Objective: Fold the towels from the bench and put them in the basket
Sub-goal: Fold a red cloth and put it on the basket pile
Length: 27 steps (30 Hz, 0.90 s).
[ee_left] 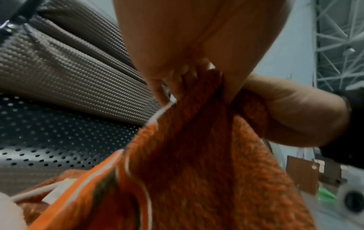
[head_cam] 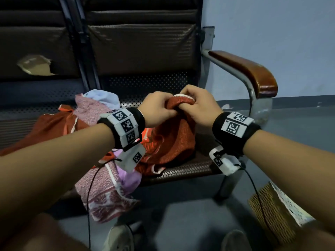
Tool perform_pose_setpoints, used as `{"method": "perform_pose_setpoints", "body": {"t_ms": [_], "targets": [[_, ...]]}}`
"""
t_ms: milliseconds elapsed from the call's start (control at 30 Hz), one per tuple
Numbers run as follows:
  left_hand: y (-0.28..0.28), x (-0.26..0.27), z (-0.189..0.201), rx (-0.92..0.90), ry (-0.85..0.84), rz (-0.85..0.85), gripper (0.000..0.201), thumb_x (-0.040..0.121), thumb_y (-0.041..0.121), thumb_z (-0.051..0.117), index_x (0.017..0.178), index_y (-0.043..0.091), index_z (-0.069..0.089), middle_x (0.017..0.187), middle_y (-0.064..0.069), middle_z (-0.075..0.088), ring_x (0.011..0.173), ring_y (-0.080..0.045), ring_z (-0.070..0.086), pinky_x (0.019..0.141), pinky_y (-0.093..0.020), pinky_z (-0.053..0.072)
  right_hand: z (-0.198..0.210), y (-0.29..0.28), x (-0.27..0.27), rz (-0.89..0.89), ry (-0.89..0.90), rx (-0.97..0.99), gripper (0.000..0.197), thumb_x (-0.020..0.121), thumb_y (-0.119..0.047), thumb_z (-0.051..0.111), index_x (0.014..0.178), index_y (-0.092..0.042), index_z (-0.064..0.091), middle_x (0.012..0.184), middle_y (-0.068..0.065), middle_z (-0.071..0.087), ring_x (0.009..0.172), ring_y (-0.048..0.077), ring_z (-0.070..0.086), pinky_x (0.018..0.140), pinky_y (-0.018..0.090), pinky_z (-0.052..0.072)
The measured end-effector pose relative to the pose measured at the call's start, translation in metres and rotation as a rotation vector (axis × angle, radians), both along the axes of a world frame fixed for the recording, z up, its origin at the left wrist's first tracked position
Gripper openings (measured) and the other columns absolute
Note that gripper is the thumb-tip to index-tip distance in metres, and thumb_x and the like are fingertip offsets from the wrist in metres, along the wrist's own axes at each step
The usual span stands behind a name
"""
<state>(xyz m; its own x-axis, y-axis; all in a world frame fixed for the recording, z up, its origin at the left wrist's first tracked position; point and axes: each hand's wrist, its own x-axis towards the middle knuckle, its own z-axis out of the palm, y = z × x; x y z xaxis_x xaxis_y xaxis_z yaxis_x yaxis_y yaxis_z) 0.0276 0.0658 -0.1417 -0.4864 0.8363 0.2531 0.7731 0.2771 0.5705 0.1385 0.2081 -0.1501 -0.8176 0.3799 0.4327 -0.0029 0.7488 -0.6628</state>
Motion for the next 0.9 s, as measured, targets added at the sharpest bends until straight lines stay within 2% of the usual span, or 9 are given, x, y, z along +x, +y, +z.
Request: {"method": "perform_pose_setpoints", "body": {"t_ms": [133,267,333,467,567,633,767,833,900], "targets": [[0.001,-0.006,0.011,0.331,-0.109,0.110,0.015,0.079,0.017,0.059,0.070,0.021,0.049,0.067,0.006,0.054,0.068,-0.014,0.050,0.068,-0.034,0.044,-0.011,0.013,0.001,0.059,-0.235,-0.216,0.019,0.074,-0.046,0.066,0.085,-0.031,0.068,0.086,-0.004,0.073,0.087,0.020,0.071,0.082,0.037,0.056],[-0.004,-0.021,0.017,0.470,-0.108,0.276,0.018,0.077,0.014,0.059,0.072,0.027,0.046,0.061,0.013,0.050,0.057,-0.001,0.044,0.061,-0.026,0.039,-0.031,0.024,0.004,-0.030,-0.622,0.045,0.023,0.091,-0.025,0.064,0.067,-0.026,0.062,0.081,0.000,0.071,0.085,0.024,0.071,0.079,0.032,0.054],[-0.010,-0.028,0.015,0.380,-0.069,0.330,0.020,0.073,0.019,0.062,0.083,0.033,0.052,0.068,0.015,0.059,0.061,0.004,0.052,0.061,-0.019,0.040,-0.026,0.023,0.001,-0.074,-0.547,0.045,0.025,0.094,-0.020,0.057,0.069,-0.026,0.061,0.075,-0.005,0.068,0.080,0.020,0.070,0.073,0.030,0.052],[-0.011,-0.027,-0.001,0.022,-0.108,0.139,0.056,0.068,0.028,0.087,0.116,0.028,0.058,0.107,0.006,0.068,0.101,-0.014,0.064,0.087,-0.024,0.047,-0.003,0.004,-0.015,-0.036,-0.215,0.018,0.015,0.089,-0.018,0.052,0.082,-0.024,0.064,0.077,-0.008,0.069,0.077,0.012,0.065,0.068,0.030,0.045],[-0.006,-0.020,-0.008,-0.076,-0.041,0.121,0.024,0.077,0.035,0.080,0.094,0.032,0.064,0.097,0.006,0.070,0.099,-0.019,0.068,0.079,-0.024,0.044,0.009,-0.006,-0.020,-0.033,-0.099,0.057,0.019,0.079,-0.010,0.059,0.069,-0.023,0.050,0.067,-0.008,0.057,0.066,0.006,0.053,0.063,0.030,0.039],[-0.003,-0.025,-0.005,0.004,-0.032,0.223,0.006,0.085,0.033,0.068,0.084,0.027,0.067,0.092,0.000,0.073,0.097,-0.023,0.069,0.074,-0.025,0.043,0.013,-0.002,-0.018,-0.063,-0.081,-0.010,0.021,0.077,-0.014,0.067,0.070,-0.025,0.050,0.068,-0.006,0.060,0.066,0.011,0.056,0.064,0.031,0.046],[-0.001,-0.039,0.007,0.281,-0.234,0.407,0.022,0.084,0.023,0.051,0.066,0.019,0.064,0.065,0.007,0.061,0.081,-0.025,0.065,0.068,-0.031,0.044,0.007,0.010,-0.007,-0.066,-0.411,-0.052,0.012,0.081,-0.020,0.073,0.072,-0.020,0.065,0.083,0.010,0.073,0.083,0.026,0.071,0.080,0.039,0.058],[-0.001,-0.039,0.011,0.341,-0.249,0.447,0.023,0.079,0.027,0.047,0.065,0.022,0.064,0.055,0.012,0.056,0.066,-0.020,0.058,0.061,-0.033,0.042,-0.002,0.012,0.000,-0.064,-0.597,0.007,0.023,0.087,-0.025,0.069,0.065,-0.021,0.064,0.075,0.004,0.071,0.077,0.022,0.069,0.069,0.030,0.054],[-0.002,-0.038,0.015,0.345,-0.255,0.502,0.027,0.078,0.031,0.046,0.059,0.028,0.063,0.052,0.010,0.055,0.061,-0.016,0.054,0.054,-0.030,0.037,-0.005,0.014,0.004,-0.086,-0.602,-0.009,0.026,0.093,-0.027,0.062,0.068,-0.021,0.067,0.074,0.002,0.070,0.075,0.020,0.067,0.063,0.024,0.045]]}}
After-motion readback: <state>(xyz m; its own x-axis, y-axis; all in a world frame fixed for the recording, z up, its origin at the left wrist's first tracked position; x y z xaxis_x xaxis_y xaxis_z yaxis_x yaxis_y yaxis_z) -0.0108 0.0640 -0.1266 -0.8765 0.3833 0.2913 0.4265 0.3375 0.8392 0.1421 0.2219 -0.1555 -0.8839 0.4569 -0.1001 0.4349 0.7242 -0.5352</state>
